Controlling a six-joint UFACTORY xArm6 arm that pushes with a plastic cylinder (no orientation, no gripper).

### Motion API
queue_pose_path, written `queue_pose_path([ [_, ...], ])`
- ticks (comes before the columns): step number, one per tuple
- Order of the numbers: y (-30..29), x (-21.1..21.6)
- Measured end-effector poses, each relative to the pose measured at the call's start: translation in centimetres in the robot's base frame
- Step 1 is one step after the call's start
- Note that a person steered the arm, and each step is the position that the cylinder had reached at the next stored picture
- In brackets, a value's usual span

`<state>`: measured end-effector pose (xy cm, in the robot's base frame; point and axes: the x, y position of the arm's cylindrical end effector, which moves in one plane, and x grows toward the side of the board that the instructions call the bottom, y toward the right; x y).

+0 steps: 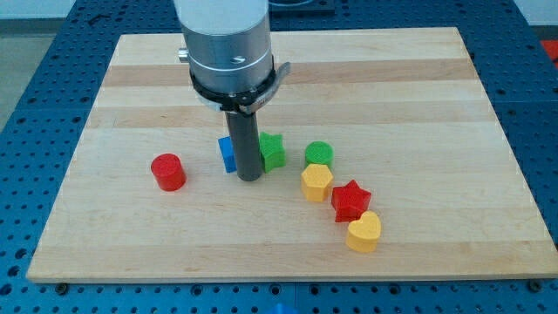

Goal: Move the red circle closer to the blue cube

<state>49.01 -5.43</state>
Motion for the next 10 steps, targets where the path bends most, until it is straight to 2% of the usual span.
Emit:
queue_pose_path([
  [1,0.0,0.1],
  [2,-3.1,5.3],
  [3,-7.7,8.3],
  [4,-13.0,8.6],
  [6,-14.2,2.4],
  [7,-14.0,2.5],
  [9,-4.9,-2.4],
  [10,-4.0,-2.5],
])
